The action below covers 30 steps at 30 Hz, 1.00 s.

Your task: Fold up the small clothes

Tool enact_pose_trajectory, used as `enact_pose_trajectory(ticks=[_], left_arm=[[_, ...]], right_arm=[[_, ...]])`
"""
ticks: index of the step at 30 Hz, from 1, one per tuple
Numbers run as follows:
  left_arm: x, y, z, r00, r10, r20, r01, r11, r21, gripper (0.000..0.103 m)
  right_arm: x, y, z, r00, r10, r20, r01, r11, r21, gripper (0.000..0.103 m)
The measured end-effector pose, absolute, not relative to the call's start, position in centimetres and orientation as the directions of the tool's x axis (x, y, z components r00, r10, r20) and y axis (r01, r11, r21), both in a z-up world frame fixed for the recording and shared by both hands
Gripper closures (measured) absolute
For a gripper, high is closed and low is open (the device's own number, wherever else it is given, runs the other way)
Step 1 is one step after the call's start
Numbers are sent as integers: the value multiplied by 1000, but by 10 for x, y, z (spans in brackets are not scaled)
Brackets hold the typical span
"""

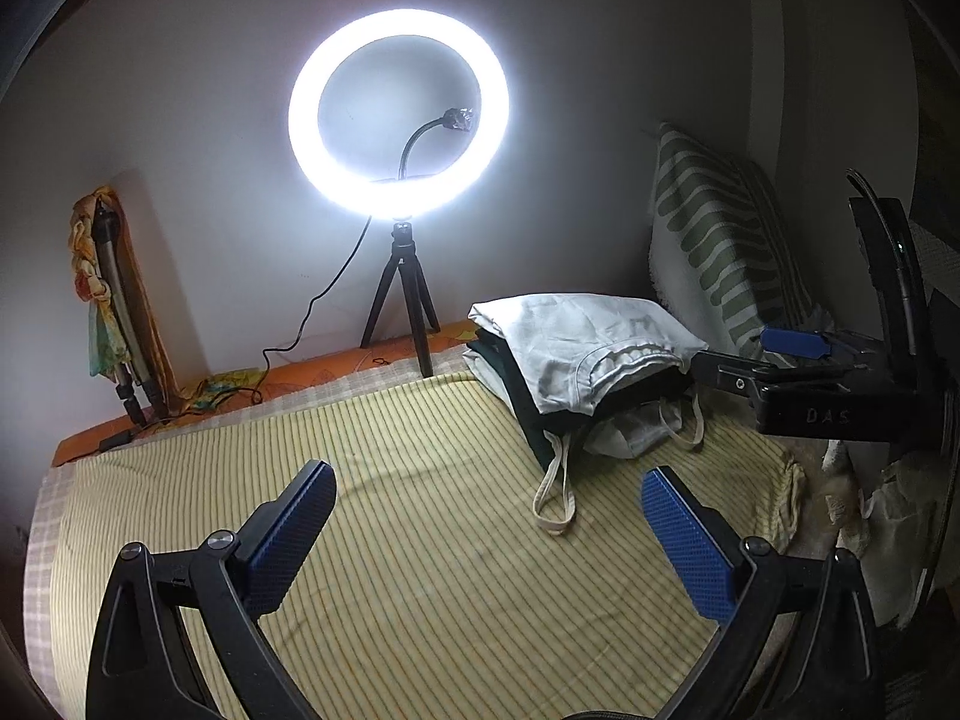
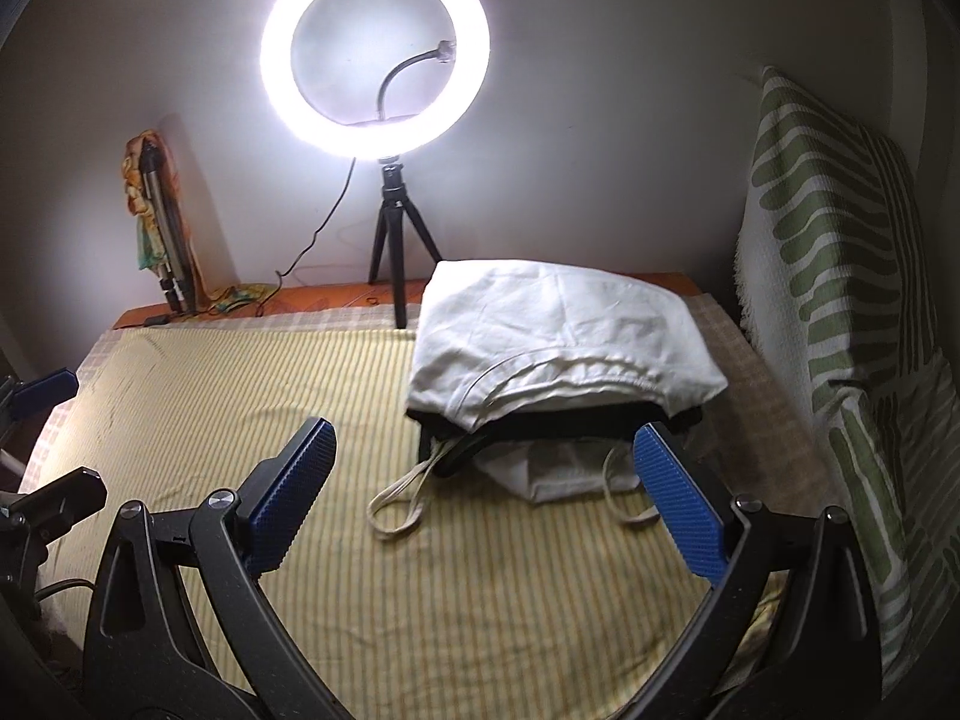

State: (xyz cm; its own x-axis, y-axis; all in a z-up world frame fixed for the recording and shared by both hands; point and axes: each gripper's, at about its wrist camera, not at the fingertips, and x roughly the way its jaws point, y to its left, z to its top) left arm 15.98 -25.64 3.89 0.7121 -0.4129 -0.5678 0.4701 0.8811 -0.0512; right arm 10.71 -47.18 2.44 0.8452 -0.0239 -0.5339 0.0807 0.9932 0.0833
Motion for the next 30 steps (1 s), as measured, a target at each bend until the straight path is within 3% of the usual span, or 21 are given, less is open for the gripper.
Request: enact_pose_trajectory(ticks=[21,30], left_arm=[[115,-217,3,729,-344,-591,407,913,-30,0],[120,-221,-15,686,-328,-650,423,906,-10,0]], right_arm=[[71,-428,-26,871,-35,-490,133,977,167,0],[80,-433,-33,871,-52,-489,163,968,188,0]])
